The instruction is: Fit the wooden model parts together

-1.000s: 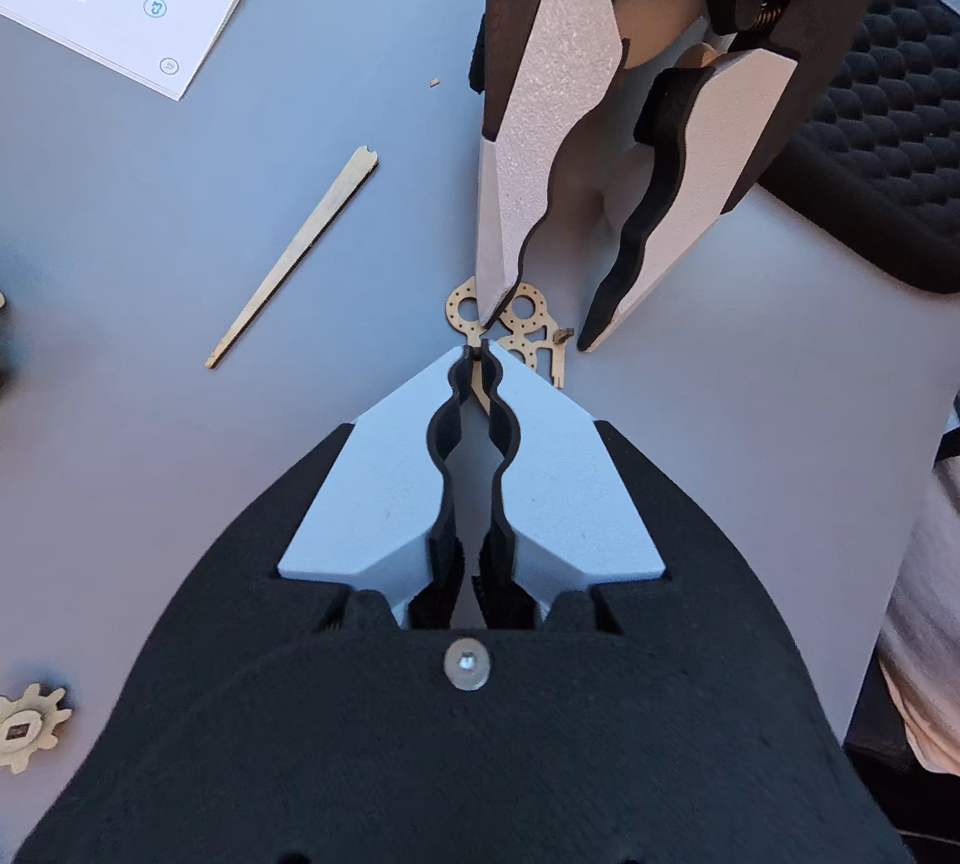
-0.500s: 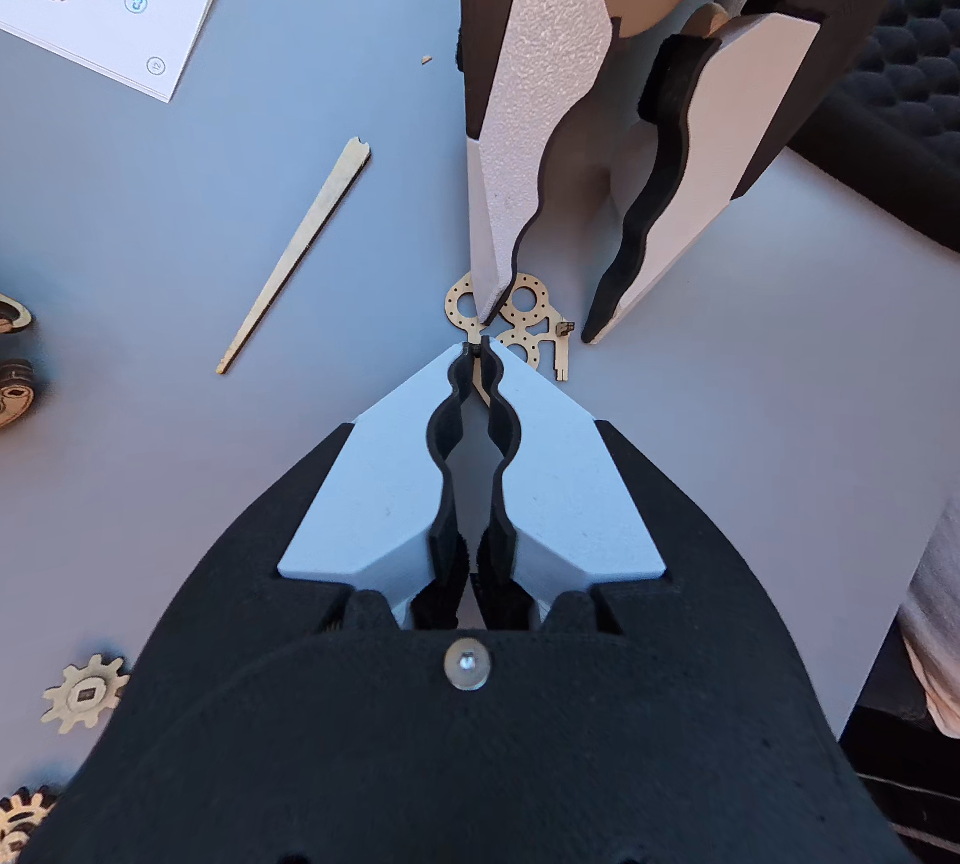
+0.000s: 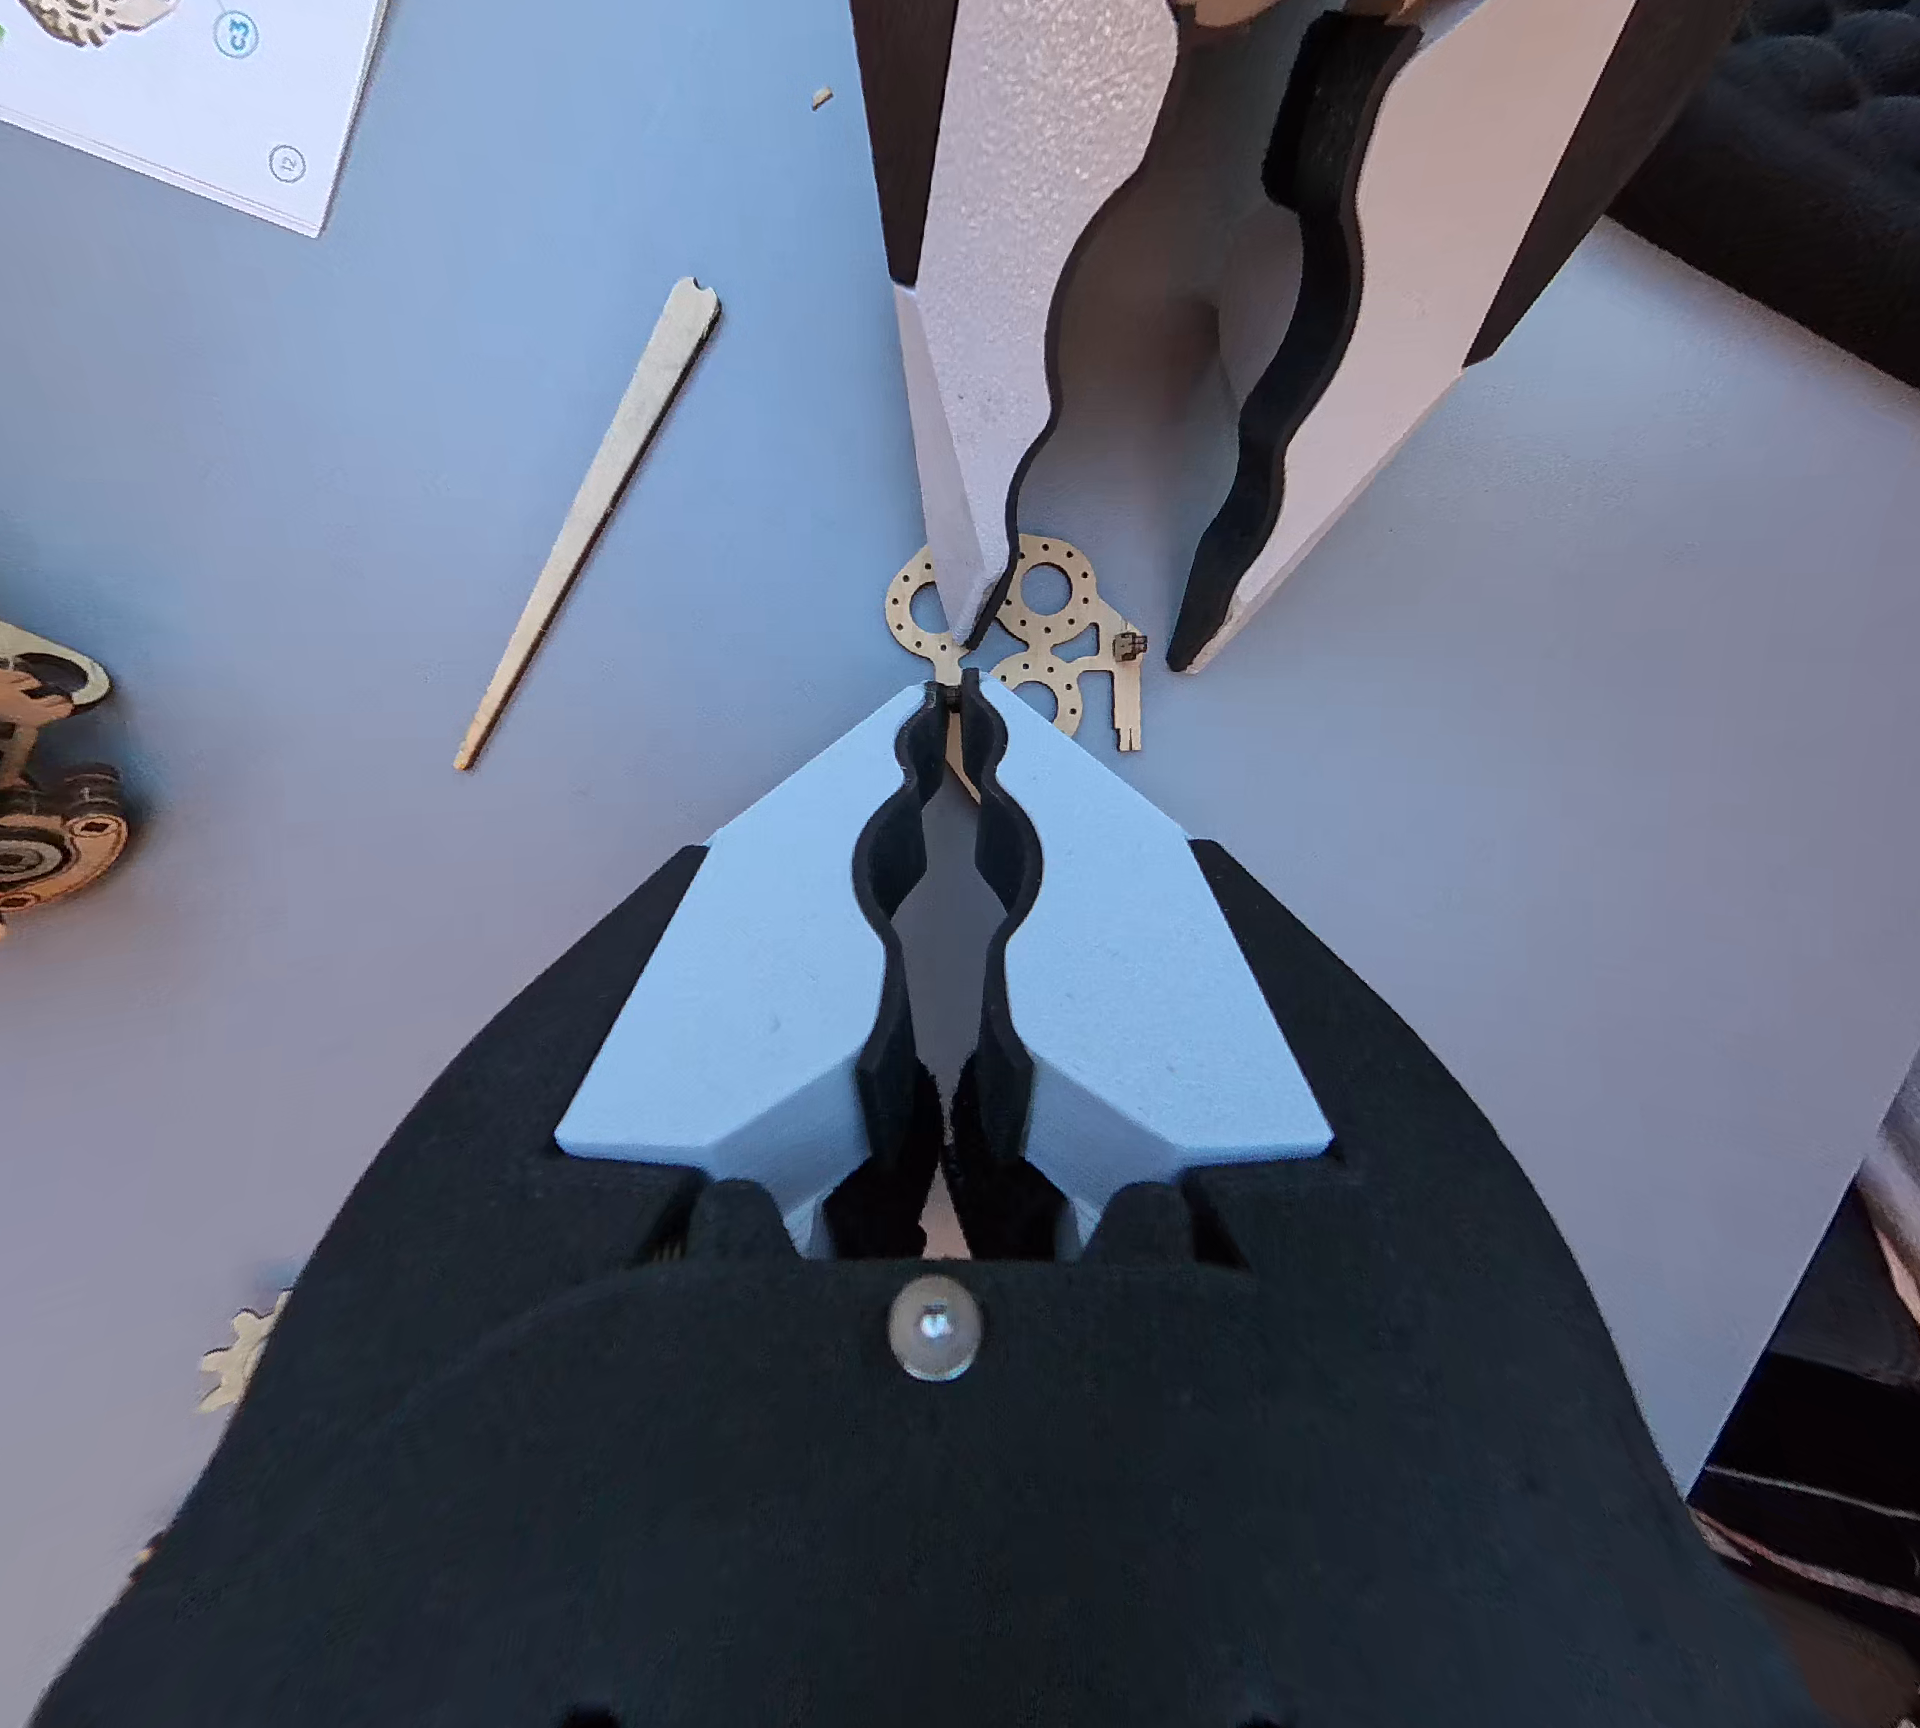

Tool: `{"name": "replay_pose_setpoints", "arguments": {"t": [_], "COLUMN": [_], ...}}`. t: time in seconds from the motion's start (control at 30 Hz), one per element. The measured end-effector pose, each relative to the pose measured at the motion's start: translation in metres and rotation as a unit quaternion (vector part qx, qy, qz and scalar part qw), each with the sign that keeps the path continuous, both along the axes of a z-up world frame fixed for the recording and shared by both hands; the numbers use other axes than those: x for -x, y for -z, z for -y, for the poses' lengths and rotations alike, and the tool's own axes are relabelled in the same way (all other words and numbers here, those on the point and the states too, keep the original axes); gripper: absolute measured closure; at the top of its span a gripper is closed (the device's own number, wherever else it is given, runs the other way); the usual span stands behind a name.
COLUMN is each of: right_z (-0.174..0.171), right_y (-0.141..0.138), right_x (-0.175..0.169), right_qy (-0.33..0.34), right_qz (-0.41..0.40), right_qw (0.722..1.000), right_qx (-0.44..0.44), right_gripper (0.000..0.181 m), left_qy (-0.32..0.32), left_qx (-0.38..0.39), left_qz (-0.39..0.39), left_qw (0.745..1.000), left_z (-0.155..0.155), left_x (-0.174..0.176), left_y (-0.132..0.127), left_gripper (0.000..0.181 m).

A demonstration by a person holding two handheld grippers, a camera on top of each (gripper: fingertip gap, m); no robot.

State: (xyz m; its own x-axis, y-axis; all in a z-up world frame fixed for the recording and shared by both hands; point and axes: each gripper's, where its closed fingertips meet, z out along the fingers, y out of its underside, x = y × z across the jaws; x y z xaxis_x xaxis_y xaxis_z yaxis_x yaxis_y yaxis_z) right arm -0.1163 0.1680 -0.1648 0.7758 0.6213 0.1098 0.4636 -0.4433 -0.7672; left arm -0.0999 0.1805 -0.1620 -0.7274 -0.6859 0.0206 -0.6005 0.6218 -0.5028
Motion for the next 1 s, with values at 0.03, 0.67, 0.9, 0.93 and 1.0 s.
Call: {"name": "replay_pose_setpoints", "arguments": {"t": [0.03,0.67,0.9,0.93,1.0], "right_z": [-0.0001,-0.0004,-0.0004,-0.0005,-0.0004], "right_y": [0.0000,0.0001,0.0002,0.0002,0.0002], "right_x": [0.0000,0.0000,0.0001,0.0000,0.0000], "right_qy": [0.000,0.001,0.001,0.001,0.001], "right_qz": [0.000,0.002,0.002,0.002,0.001], "right_qw": [1.000,1.000,1.000,1.000,1.000], "right_qx": [0.000,-0.002,-0.002,-0.002,-0.001], "right_gripper": [0.142,0.142,0.142,0.142,0.142], "left_qy": [0.002,0.020,0.006,0.007,0.009], "left_qx": [-0.003,-0.024,0.005,0.003,0.000], "left_qz": [-0.001,-0.006,0.009,0.010,0.010], "left_qw": [1.000,0.999,1.000,1.000,1.000], "left_z": [0.0000,0.0000,0.0002,0.0003,0.0005], "left_x": [0.0001,0.0002,-0.0001,-0.0001,-0.0003], "left_y": [0.0001,0.0004,-0.0001,-0.0002,-0.0004], "left_gripper": [0.180,0.179,0.179,0.179,0.179]}}
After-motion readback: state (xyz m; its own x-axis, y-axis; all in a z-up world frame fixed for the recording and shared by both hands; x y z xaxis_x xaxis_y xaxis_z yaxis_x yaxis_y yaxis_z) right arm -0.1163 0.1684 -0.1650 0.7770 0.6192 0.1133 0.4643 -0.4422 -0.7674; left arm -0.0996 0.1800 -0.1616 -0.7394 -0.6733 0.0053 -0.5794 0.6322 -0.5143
